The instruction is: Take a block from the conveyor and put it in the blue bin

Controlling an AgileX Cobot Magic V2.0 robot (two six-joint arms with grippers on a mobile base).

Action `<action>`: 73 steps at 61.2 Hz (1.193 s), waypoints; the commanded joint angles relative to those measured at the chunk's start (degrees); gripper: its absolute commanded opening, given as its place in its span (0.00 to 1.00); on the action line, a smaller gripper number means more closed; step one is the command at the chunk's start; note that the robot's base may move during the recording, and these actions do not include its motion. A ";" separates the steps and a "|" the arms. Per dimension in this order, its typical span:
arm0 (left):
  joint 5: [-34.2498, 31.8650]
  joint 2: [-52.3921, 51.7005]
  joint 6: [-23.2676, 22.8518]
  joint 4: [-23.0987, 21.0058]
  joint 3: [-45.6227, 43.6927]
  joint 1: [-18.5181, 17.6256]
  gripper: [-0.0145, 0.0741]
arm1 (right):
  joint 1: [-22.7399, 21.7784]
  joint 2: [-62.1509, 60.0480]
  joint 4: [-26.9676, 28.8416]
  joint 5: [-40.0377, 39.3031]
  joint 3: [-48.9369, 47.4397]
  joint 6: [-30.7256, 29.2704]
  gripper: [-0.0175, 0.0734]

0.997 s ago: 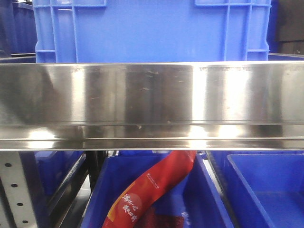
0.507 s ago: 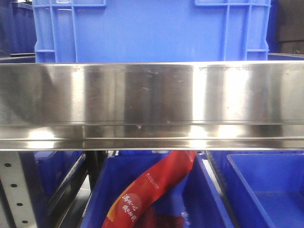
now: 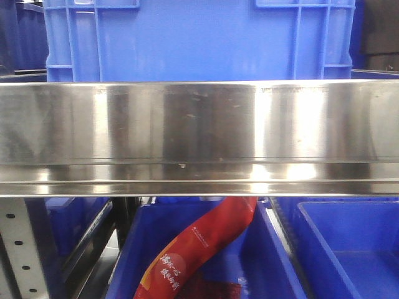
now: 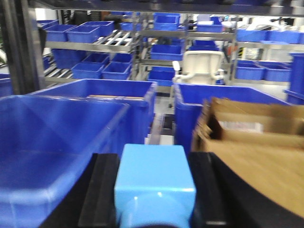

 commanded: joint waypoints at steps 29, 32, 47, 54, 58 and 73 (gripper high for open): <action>-1.39 26.24 0.25 -5.94 -20.32 -3.48 0.04 | 19.98 31.53 -0.11 -6.84 -19.53 -0.40 0.01; -1.39 27.66 0.25 -5.94 -21.09 -3.48 0.04 | 20.23 33.69 -0.11 -7.39 -20.67 -0.40 0.01; -2.06 32.09 0.25 -4.32 -22.29 -8.01 0.32 | 20.23 39.54 -0.11 -9.08 -23.63 -0.40 0.11; -1.84 33.45 0.25 -4.84 -22.29 -8.71 0.51 | 20.11 40.36 0.02 -8.57 -23.63 -0.40 0.42; -1.85 33.75 0.25 -4.84 -22.29 -8.71 0.56 | 20.11 40.44 0.02 -8.57 -23.63 -0.40 0.57; -1.70 33.50 0.25 -4.84 -22.29 -8.71 0.55 | 20.11 39.67 0.02 -8.22 -23.63 -0.40 0.59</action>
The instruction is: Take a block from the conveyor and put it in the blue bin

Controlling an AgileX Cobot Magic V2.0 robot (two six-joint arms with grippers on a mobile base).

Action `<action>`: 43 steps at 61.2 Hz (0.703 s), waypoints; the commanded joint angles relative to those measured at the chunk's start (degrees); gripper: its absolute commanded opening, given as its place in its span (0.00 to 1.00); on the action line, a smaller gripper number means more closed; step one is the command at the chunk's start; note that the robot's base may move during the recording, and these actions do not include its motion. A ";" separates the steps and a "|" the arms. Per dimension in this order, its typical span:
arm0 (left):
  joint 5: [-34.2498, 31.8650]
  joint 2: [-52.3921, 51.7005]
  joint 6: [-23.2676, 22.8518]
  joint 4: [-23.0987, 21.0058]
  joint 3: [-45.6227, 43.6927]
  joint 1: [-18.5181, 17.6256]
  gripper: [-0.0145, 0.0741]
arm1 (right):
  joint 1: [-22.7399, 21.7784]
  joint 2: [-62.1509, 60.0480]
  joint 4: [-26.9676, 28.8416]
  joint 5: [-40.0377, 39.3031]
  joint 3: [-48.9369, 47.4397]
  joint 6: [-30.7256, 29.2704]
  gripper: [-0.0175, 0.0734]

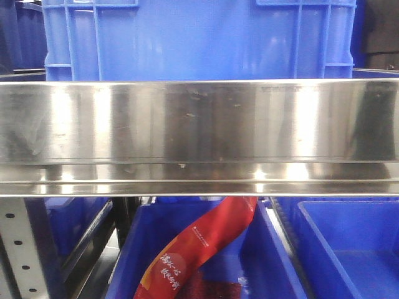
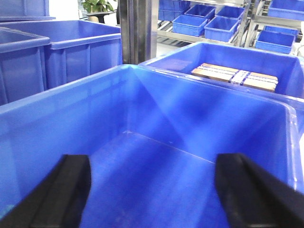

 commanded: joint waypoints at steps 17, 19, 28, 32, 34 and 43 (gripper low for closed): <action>-3.24 -3.25 -0.09 -0.15 -0.56 -0.30 0.04 | -0.02 -4.62 0.02 0.55 -0.55 -0.30 0.01; -3.68 -3.25 -0.09 -0.15 -0.56 -0.30 0.04 | -0.02 -4.62 0.02 0.81 -0.55 -0.30 0.01; -3.52 -5.53 -0.09 -0.53 -0.17 -0.30 0.04 | -0.02 -6.47 0.13 3.90 0.10 0.57 0.01; -3.63 -8.27 -0.09 -0.53 1.32 -0.30 0.04 | -0.29 -8.57 0.13 2.97 2.23 0.57 0.01; -4.12 -9.90 -0.09 -0.53 2.32 -0.30 0.04 | -0.70 -9.96 0.13 1.77 3.92 0.57 0.01; -4.52 -18.37 -0.09 -0.53 10.35 -0.02 0.04 | -2.99 -17.79 0.13 -1.93 13.15 0.57 0.01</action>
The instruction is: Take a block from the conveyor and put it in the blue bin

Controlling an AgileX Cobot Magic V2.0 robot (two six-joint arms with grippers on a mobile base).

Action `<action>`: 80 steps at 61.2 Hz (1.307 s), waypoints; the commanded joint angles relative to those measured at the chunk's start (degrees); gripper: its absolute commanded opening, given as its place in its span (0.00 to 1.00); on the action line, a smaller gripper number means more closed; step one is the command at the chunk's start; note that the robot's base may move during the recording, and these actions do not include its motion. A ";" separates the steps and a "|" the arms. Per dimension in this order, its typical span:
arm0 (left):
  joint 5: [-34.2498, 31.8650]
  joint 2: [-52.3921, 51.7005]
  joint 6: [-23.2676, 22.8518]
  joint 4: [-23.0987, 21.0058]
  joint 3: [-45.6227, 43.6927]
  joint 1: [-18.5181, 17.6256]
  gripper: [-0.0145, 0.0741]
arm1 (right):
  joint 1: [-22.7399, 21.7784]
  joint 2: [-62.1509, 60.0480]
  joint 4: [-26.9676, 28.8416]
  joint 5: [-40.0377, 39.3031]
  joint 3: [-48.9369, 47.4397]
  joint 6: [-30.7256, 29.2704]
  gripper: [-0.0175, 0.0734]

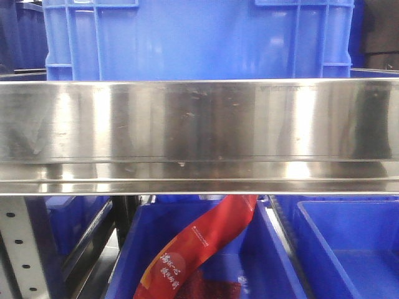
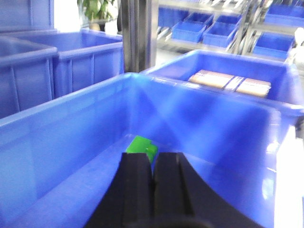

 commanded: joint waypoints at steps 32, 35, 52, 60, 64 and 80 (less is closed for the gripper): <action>-1.37 -40.68 -0.09 -0.65 41.41 -0.02 0.04 | -2.55 -42.58 0.08 -4.96 40.52 0.14 0.01; -1.37 -43.21 -0.09 -0.65 43.14 -0.02 0.04 | -2.55 -45.08 0.08 -4.96 41.72 0.14 0.01; 0.44 -52.98 -0.09 -0.65 45.90 -0.02 0.04 | -2.55 -55.00 0.08 -5.46 43.36 0.14 0.01; -1.22 -55.00 -0.09 -0.65 45.90 -0.02 0.04 | -2.55 -55.86 0.08 -5.62 43.36 0.14 0.01; -2.02 -55.35 -0.09 -0.65 45.90 -0.02 0.04 | -2.55 -55.85 0.08 -5.52 43.36 0.14 0.01; -2.71 -55.32 -0.09 -0.65 45.90 -0.02 0.04 | -2.55 -55.85 0.08 -5.51 43.46 0.14 0.01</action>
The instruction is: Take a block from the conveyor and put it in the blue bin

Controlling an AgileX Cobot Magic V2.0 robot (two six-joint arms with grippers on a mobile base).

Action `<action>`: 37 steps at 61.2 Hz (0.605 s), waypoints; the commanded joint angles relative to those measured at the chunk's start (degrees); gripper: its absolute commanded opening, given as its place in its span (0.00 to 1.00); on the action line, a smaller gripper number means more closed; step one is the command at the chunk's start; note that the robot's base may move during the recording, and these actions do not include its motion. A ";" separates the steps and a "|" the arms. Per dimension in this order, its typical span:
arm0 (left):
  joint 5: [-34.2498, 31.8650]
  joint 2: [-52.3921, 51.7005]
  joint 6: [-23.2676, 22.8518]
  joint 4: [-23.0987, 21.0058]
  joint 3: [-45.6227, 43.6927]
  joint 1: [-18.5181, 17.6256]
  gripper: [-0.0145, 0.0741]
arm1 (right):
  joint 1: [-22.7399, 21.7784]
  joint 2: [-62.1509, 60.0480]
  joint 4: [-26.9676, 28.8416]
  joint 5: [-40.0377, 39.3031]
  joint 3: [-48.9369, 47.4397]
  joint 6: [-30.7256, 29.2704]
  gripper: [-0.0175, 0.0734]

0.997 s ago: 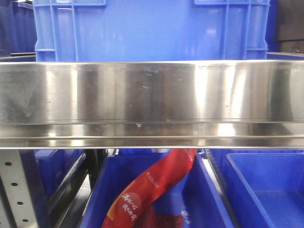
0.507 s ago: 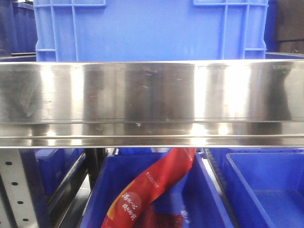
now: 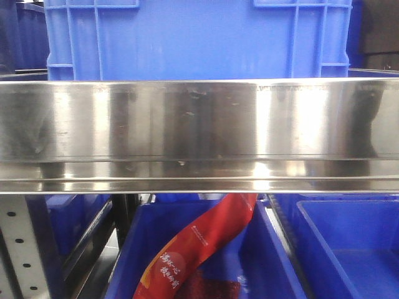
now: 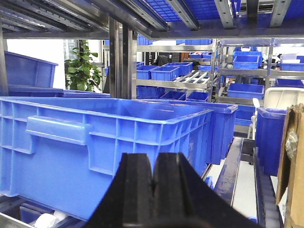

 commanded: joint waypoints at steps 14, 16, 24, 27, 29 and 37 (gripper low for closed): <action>-1.59 -0.36 -0.09 -0.42 0.22 -0.02 0.04 | -8.25 -1.97 -0.54 -0.88 5.37 0.01 0.01; -1.59 -0.36 -0.09 -0.42 0.22 -0.02 0.04 | -10.24 -2.57 -0.54 -0.88 6.86 0.01 0.01; -1.59 -0.36 -0.09 -0.42 0.22 -0.02 0.04 | -16.48 -5.71 -0.54 -1.85 12.82 0.01 0.01; -1.59 -0.36 -0.09 -0.42 0.22 -0.02 0.04 | -17.95 -7.32 -0.54 -2.83 15.19 0.01 0.01; -1.59 -0.36 -0.09 -0.42 0.22 -0.02 0.04 | -18.83 -8.35 -0.54 -3.47 16.58 0.01 0.01; -1.59 -0.36 -0.09 -0.42 0.22 -0.02 0.04 | -20.73 -11.28 -0.66 -4.86 19.97 0.01 0.01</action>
